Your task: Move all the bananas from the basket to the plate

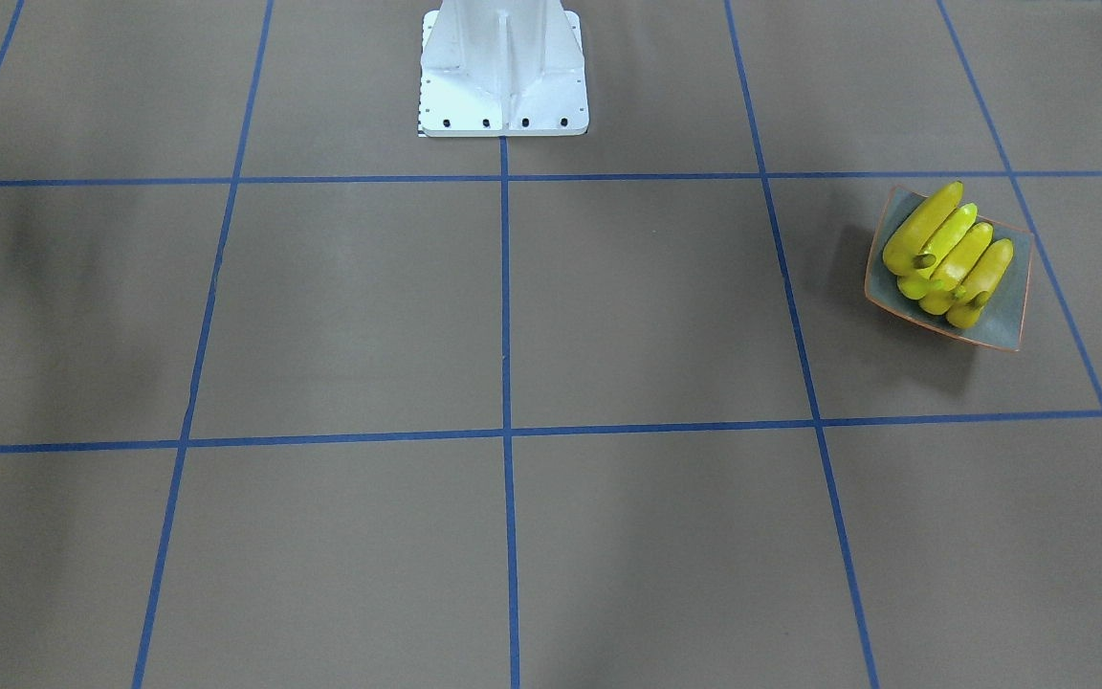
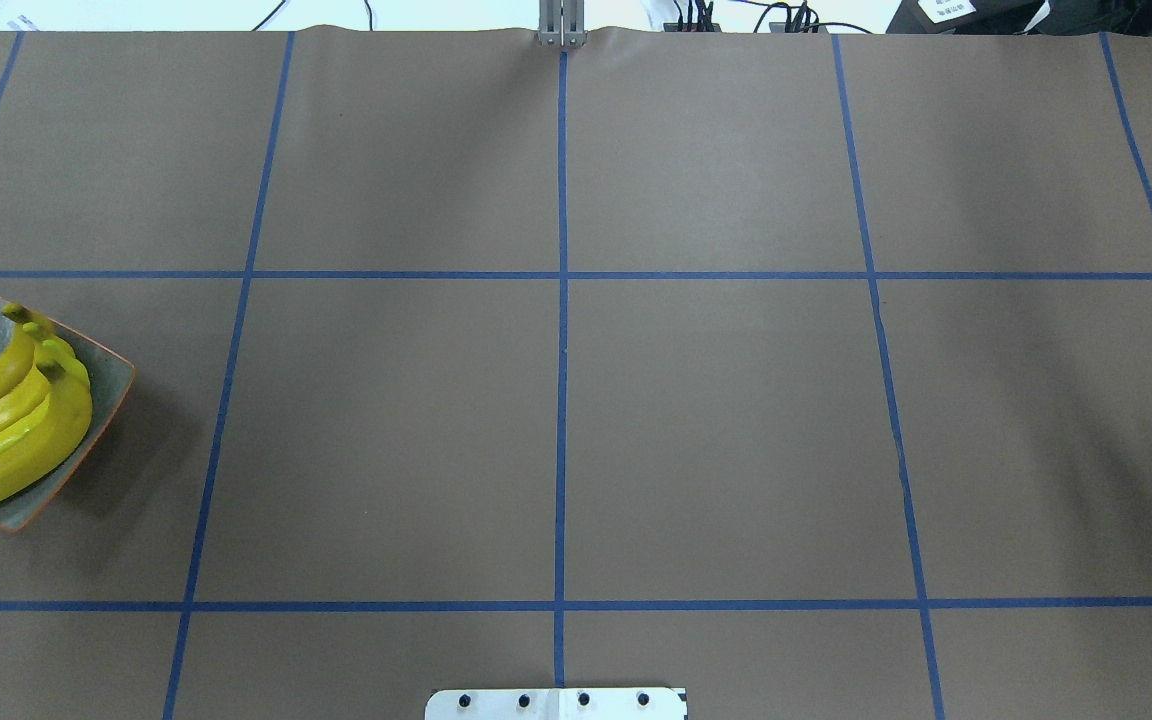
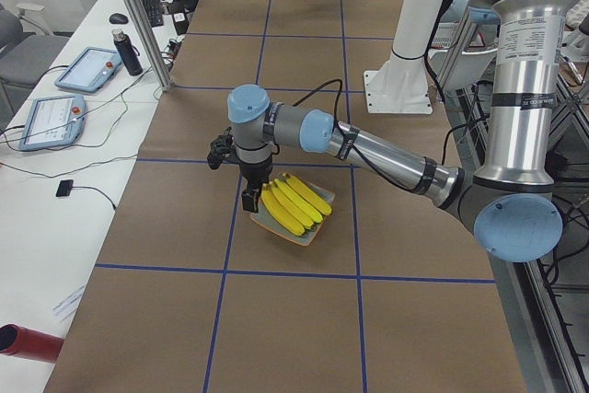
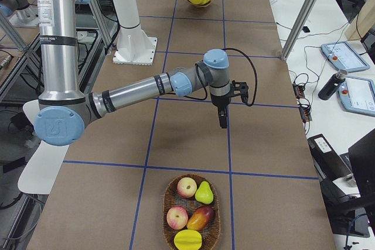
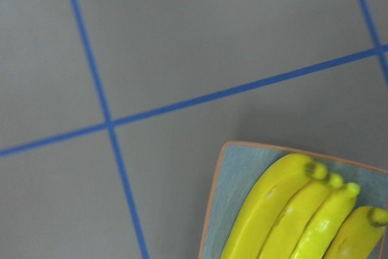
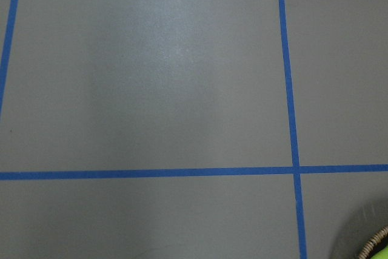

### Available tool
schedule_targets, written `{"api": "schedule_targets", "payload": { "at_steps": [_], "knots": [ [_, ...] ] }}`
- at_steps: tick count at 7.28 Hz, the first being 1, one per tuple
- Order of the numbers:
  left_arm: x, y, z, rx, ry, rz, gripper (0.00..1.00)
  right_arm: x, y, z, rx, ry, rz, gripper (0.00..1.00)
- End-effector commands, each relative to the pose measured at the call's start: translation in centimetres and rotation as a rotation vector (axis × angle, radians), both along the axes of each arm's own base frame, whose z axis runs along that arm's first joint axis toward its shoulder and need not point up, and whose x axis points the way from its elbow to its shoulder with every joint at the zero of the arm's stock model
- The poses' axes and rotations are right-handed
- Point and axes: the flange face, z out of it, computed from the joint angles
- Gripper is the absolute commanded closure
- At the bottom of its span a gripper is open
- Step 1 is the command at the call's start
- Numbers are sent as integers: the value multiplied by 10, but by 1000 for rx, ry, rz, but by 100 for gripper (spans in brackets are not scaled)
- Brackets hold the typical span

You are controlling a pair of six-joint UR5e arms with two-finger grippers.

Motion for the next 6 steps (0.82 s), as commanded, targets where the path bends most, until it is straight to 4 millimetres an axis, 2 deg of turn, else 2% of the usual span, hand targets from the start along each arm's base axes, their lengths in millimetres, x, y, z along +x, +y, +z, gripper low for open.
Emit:
{"api": "schedule_targets", "payload": {
  "at_steps": [1, 2, 3, 4, 5, 6],
  "knots": [
    [-56, 28, 47, -32, 16, -55, 0, 50, 25, 50, -4, -28, -77, 0],
    [-67, 38, 58, -49, 62, -84, 0, 77, 42, 84, -6, -51, -119, 0],
    [-79, 45, 60, -42, 67, -112, 0, 101, 63, 121, -14, -50, -149, 0],
    [-78, 44, 58, -40, 68, -116, 0, 124, 78, 142, -33, -59, -122, 0],
    [-79, 44, 61, -47, 63, -119, 0, 130, 81, 148, -46, -82, -107, 0],
    [-78, 43, 60, -40, 58, -114, 0, 131, 78, 143, -37, -74, -104, 0]
  ]
}}
